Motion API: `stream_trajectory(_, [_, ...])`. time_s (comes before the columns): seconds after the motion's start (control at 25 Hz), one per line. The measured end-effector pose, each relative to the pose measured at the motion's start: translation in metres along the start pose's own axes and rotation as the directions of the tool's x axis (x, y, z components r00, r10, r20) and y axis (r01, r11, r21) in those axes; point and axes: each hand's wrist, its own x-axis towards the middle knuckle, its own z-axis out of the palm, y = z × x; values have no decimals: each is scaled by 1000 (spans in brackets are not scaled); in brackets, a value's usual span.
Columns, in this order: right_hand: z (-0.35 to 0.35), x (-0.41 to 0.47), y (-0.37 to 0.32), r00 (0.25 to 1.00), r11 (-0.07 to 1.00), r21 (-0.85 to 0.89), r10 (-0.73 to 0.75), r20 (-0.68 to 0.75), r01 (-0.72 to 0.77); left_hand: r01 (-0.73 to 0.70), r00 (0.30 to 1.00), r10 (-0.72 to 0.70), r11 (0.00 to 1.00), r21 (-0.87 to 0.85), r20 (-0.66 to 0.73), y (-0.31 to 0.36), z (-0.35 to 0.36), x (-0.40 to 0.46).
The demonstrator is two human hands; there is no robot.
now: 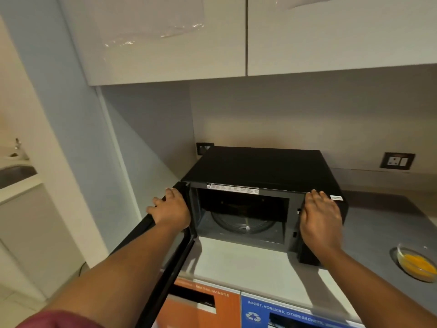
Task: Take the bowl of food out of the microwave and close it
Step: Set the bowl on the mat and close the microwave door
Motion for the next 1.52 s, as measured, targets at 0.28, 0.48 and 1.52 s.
stream_trajectory(0.28, [-7,1,-7,999,997,68,47,7,-47,-52,997,52,999,18,-54,10,0,-5])
stream_trajectory(0.48, [-16,5,-9,994,983,148,106,4,-106,-59,995,75,969,-241,60,54,0,-22])
stream_trajectory(1.52, [-15,23,1,966,986,-109,-94,240,123,-849,519,806,526,-58,-285,179,42,-20])
